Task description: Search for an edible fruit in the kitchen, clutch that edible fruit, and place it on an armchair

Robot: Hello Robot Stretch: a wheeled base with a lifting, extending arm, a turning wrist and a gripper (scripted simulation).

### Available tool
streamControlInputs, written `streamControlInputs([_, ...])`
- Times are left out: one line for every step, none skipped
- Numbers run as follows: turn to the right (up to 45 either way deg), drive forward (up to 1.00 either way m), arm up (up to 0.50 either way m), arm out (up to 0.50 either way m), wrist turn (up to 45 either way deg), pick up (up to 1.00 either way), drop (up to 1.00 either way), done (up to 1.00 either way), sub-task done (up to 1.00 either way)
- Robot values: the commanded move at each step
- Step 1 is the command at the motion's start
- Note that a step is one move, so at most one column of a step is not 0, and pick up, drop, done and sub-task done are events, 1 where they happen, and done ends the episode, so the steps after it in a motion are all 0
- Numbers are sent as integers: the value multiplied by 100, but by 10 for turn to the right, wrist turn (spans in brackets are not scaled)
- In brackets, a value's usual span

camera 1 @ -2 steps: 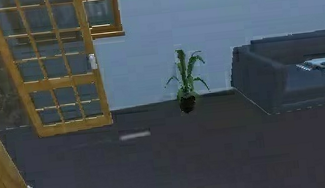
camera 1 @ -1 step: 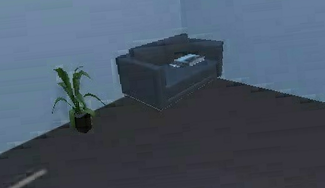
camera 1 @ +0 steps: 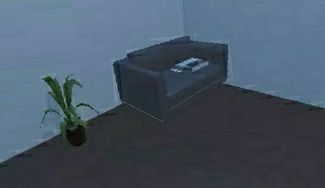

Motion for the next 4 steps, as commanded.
streamControlInputs([-360, 0, 0, 0, 0, 0, 0, 0, 0])
streamControlInputs([0, 65, 0, 0, 0, 0, 0, 0, 0])
streamControlInputs([-450, 0, 0, 0, 0, 0, 0, 0, 0])
streamControlInputs([-30, 0, 0, 0, 0, 0, 0, 0, 0])
